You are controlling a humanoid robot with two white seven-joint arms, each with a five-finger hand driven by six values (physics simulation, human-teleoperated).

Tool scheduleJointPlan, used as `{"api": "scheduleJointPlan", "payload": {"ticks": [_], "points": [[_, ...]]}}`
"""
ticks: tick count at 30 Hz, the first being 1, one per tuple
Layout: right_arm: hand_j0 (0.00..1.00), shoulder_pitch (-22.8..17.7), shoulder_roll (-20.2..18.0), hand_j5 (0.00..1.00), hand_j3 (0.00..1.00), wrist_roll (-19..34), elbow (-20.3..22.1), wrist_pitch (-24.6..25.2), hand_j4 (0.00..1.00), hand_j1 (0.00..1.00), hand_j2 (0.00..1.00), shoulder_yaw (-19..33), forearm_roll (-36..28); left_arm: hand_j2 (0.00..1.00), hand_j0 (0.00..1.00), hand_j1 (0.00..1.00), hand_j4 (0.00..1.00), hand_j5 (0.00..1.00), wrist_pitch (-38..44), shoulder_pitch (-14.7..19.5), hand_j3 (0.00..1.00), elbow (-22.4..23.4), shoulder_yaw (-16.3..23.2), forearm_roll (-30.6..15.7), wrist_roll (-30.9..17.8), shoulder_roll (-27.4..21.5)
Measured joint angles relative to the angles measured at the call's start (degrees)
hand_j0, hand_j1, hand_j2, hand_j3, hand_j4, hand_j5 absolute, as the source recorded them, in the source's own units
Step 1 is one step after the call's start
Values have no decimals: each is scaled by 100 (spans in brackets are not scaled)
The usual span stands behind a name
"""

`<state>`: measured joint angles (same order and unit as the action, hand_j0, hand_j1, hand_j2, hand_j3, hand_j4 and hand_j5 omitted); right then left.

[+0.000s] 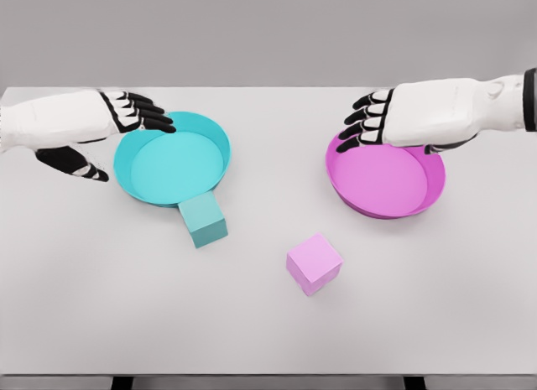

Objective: Place the blocks in the corresponding plates according to their colors

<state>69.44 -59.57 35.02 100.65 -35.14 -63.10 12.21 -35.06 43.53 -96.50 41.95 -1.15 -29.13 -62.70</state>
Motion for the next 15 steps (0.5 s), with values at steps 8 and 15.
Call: {"api": "scheduleJointPlan", "payload": {"ticks": [8, 15], "points": [[100, 0, 392, 100, 100, 0, 15, 1, 100, 100, 100, -483, 4, 100, 100, 100, 100, 100, -10, 437, 100, -406, 875, -911, -549, 3], [100, 17, 630, 100, 100, 0, 16, 1, 100, 100, 100, -910, 13, 99, 99, 99, 99, 99, -9, 499, 99, -444, 994, -885, -585, 435]]}}
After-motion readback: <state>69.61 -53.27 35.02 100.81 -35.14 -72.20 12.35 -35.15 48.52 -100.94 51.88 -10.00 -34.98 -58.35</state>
